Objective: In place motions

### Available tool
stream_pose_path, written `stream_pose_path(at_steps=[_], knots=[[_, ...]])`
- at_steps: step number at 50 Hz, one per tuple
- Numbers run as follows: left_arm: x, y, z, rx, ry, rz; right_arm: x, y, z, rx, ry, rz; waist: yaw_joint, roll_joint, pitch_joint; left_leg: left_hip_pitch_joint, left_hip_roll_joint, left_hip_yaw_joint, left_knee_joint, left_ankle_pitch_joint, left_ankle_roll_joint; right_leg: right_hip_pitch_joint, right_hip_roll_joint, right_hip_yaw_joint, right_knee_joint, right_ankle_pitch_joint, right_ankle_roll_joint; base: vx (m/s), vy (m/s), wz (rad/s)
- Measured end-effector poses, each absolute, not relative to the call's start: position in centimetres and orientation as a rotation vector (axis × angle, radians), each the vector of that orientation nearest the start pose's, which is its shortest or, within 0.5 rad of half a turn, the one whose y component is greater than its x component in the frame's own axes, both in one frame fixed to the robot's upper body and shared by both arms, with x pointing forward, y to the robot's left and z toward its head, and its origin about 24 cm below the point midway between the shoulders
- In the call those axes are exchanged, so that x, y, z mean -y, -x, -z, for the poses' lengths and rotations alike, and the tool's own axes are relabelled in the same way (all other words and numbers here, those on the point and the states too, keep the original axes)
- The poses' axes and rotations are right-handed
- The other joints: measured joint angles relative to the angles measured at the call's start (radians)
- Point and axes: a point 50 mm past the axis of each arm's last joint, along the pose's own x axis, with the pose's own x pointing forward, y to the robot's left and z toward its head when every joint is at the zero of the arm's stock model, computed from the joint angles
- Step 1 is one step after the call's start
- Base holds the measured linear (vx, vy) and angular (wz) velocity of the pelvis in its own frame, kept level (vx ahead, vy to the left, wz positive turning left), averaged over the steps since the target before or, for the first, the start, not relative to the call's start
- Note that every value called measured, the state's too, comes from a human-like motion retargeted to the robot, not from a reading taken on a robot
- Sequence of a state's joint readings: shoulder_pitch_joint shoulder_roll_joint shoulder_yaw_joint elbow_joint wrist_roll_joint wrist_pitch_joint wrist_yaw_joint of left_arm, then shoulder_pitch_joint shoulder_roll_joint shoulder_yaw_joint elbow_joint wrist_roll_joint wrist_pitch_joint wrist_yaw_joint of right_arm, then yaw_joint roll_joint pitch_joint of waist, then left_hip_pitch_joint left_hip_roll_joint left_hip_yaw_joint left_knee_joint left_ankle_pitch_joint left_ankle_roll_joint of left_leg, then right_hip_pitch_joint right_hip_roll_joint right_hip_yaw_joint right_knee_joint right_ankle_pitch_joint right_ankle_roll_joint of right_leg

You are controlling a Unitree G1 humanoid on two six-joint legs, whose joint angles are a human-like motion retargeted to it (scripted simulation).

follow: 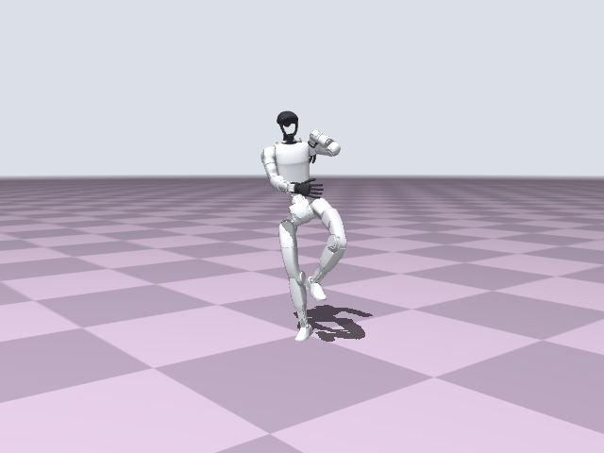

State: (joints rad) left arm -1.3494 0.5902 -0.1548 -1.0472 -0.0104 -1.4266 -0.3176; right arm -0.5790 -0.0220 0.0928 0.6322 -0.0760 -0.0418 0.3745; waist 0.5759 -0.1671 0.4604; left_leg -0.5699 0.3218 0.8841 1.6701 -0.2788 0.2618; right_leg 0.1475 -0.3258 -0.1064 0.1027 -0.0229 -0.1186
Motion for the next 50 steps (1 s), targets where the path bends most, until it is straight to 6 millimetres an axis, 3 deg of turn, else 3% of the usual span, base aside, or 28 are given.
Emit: stream_pose_path(at_steps=[3,5,8,11,13,14,15,16,18,20,22,23,26,30,34,35,38,43,45,46,47,48,50], knots=[[-13.2,-3.5,-25.7,-2.241,0.429,-0.552,7.0,-36.0,-10.5,0.102,0.190,-0.608,-0.010,0.012,-0.058,-0.047,0.049,0.009,0.000,-0.007,0.000,-0.052,0.057,-0.036,0.011,-0.009,-0.002,0.03,0.17,0.98],[-13.4,-3.4,-25.9,-2.226,0.375,-0.572,7.0,-36.3,-10.9,0.112,0.205,-0.626,-0.053,0.022,-0.118,-0.042,0.086,-0.025,-0.022,0.000,-0.001,-0.061,0.106,-0.092,0.003,-0.025,0.005,0.09,0.16,1.49],[-13.6,-3.3,-26.2,-2.141,0.295,-0.557,6.9,-35.2,-7.2,-0.004,0.193,-0.663,-0.161,0.054,-0.237,0.013,0.113,-0.137,-0.157,0.077,-0.013,-0.054,0.207,-0.208,-0.021,-0.035,0.024,0.16,0.27,1.80],[-13.7,-3.3,-26.4,-2.043,0.222,-0.479,7.5,-31.7,-0.2,-0.247,0.201,-0.700,-0.247,0.069,-0.346,0.163,0.037,-0.241,-0.465,0.151,-0.114,-0.061,0.268,-0.268,-0.025,-0.050,0.039,0.25,0.28,1.08],[-13.8,-3.2,-26.6,-1.973,0.146,-0.434,8.6,-27.0,5.8,-0.488,0.231,-0.731,-0.288,0.071,-0.401,0.289,-0.068,-0.309,-0.740,0.180,-0.200,-0.068,0.291,-0.279,-0.008,-0.065,0.051,0.39,0.24,0.30],[-14.1,-3.2,-26.8,-1.927,0.072,-0.414,9.8,-22.6,9.9,-0.683,0.242,-0.727,-0.316,0.065,-0.436,0.389,-0.138,-0.297,-0.941,0.093,-0.255,-0.070,0.298,-0.289,0.015,-0.073,0.058,0.57,0.22,0.39],[-14.4,-3.1,-27.1,-1.875,-0.016,-0.395,11.0,-16.8,13.7,-0.906,0.250,-0.721,-0.348,0.056,-0.474,0.506,-0.213,-0.259,-1.168,-0.045,-0.311,-0.070,0.300,-0.302,0.042,-0.081,0.067,0.58,0.24,0.62],[-14.5,-3.2,-27.2,-1.819,-0.067,-0.347,12.2,-11.4,16.0,-1.094,0.229,-0.682,-0.392,0.060,-0.483,0.572,-0.216,-0.222,-1.310,-0.030,-0.308,-0.071,0.298,-0.325,0.098,-0.035,0.072,0.48,0.27,0.68],[-14.4,-3.4,-27.4,-1.665,-0.102,-0.224,15.0,-1.6,18.0,-1.428,0.198,-0.570,-0.479,0.075,-0.483,0.637,-0.215,-0.231,-1.476,0.012,-0.327,-0.084,0.254,-0.331,0.268,0.147,0.102,0.11,0.25,0.79],[-14.0,-3.3,-27.7,-1.521,-0.110,-0.091,17.9,5.1,17.7,-1.660,0.184,-0.379,-0.617,0.125,-0.412,0.653,-0.174,-0.347,-1.544,0.068,-0.331,-0.232,0.269,-0.363,0.546,0.285,0.038,-0.28,0.21,1.91],[-13.6,-2.6,-28.3,-1.296,-0.123,0.017,22.6,11.8,15.6,-1.907,0.214,-0.048,-0.711,0.170,-0.317,0.650,-0.146,-0.379,-1.565,0.079,-0.304,-0.415,0.315,-0.328,0.867,0.231,-0.037,-0.55,0.29,0.98],[-13.8,-2.2,-28.5,-1.195,-0.138,0.049,24.1,13.7,14.5,-1.975,0.218,0.097,-0.736,0.183,-0.275,0.648,-0.131,-0.381,-1.564,0.082,-0.302,-0.491,0.288,-0.346,1.001,0.198,-0.055,-0.45,0.30,0.35],[-15.0,-1.4,-29.1,-0.921,-0.255,0.009,28.2,17.0,11.5,-2.049,0.263,0.499,-0.852,0.204,-0.178,0.643,-0.115,-0.408,-1.570,0.082,-0.294,-0.700,0.222,-0.416,1.272,0.096,-0.129,-0.20,0.26,0.38],[-16.0,-0.6,-29.4,-0.698,-0.266,-0.101,30.9,19.7,8.8,-1.971,0.305,0.874,-0.924,0.233,-0.158,0.614,-0.109,-0.434,-1.572,0.093,-0.291,-0.858,0.223,-0.451,1.343,0.023,-0.140,0.18,0.00,0.25],[-16.1,-0.4,-29.3,-0.642,-0.232,-0.072,31.0,19.7,8.8,-1.910,0.277,0.980,-0.912,0.233,-0.183,0.579,-0.134,-0.416,-1.567,0.083,-0.296,-0.849,0.212,-0.433,1.250,0.020,-0.140,0.01,-0.10,-0.25],[-16.0,-0.4,-29.2,-0.648,-0.217,-0.061,30.7,19.2,9.2,-1.894,0.263,0.982,-0.897,0.229,-0.195,0.574,-0.148,-0.402,-1.568,0.079,-0.297,-0.824,0.205,-0.424,1.216,0.026,-0.140,0.04,-0.10,-0.56],[-15.8,-0.7,-29.1,-0.745,-0.160,-0.022,29.5,16.0,11.4,-1.832,0.200,0.898,-0.838,0.205,-0.251,0.564,-0.215,-0.357,-1.574,0.059,-0.296,-0.694,0.223,-0.341,1.045,0.075,-0.063,0.07,-0.03,-0.60],[-15.1,-2.1,-28.5,-1.137,-0.055,0.044,25.1,8.1,15.7,-1.754,0.119,0.467,-0.679,0.133,-0.362,0.567,-0.322,-0.257,-1.559,0.017,-0.299,-0.381,0.269,-0.187,0.561,0.138,0.065,0.16,-0.05,-0.82],[-14.7,-3.1,-28.0,-1.435,-0.063,0.046,22.5,4.9,16.9,-1.742,0.173,0.204,-0.587,0.101,-0.428,0.598,-0.325,-0.210,-1.523,-0.003,-0.313,-0.202,0.305,-0.146,0.279,-0.032,0.107,0.23,-0.10,-1.09],[-14.8,-3.5,-27.6,-1.579,-0.067,0.005,21.3,3.0,17.4,-1.707,0.211,0.087,-0.553,0.093,-0.443,0.616,-0.326,-0.191,-1.489,0.017,-0.319,-0.147,0.306,-0.168,0.180,-0.090,0.084,0.16,-0.05,-1.13],[-15.0,-3.7,-27.2,-1.726,-0.067,-0.046,20.0,0.9,17.7,-1.659,0.252,-0.025,-0.517,0.082,-0.453,0.628,-0.327,-0.165,-1.436,0.063,-0.321,-0.098,0.296,-0.174,0.092,-0.117,0.067,0.01,-0.01,-1.26],[-15.2,-3.6,-26.9,-1.880,-0.057,-0.125,18.9,-1.8,17.9,-1.592,0.295,-0.131,-0.479,0.065,-0.456,0.626,-0.326,-0.124,-1.347,0.161,-0.318,-0.062,0.266,-0.150,0.028,-0.077,0.064,-0.21,-0.10,-1.59],[-15.5,-3.1,-26.8,-2.113,0.017,-0.311,16.7,-9.9,17.2,-1.356,0.368,-0.297,-0.384,0.030,-0.405,0.505,-0.216,-0.024,-0.997,0.372,-0.244,-0.014,0.145,-0.044,-0.035,-0.041,0.122,-0.50,-0.28,-1.56]])
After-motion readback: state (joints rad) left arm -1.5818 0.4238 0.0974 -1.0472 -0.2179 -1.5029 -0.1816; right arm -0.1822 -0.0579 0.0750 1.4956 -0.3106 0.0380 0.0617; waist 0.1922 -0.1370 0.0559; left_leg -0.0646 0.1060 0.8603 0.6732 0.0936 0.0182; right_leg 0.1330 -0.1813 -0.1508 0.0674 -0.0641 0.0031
